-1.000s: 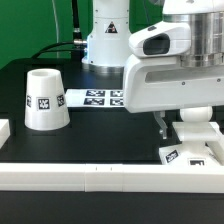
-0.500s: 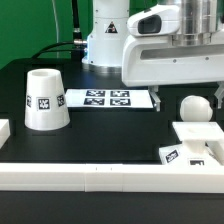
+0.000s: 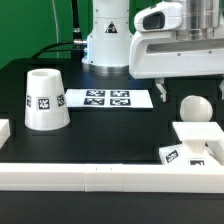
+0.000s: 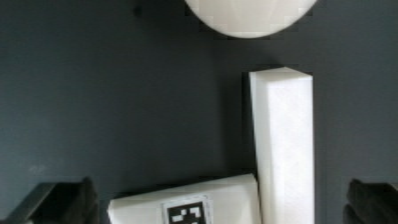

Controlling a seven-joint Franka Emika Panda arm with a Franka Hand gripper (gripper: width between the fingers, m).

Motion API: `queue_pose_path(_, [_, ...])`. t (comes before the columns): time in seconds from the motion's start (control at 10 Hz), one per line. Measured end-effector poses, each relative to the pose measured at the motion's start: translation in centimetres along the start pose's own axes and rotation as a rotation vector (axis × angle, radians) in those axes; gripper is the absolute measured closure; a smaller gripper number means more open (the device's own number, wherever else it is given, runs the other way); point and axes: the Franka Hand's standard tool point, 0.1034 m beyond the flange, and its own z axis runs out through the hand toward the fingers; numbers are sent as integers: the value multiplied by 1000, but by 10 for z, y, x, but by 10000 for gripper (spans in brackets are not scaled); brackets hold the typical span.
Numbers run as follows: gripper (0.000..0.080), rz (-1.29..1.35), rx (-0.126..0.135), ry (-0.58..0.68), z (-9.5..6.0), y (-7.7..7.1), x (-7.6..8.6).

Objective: Assemble lamp

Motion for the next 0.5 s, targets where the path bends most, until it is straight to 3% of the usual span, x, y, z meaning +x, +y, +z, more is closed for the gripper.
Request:
queue_pose_path(0.2, [101, 12, 2, 0, 1, -1, -2])
queue_pose_path(0.5, [101, 25, 9, -17, 13, -12, -26])
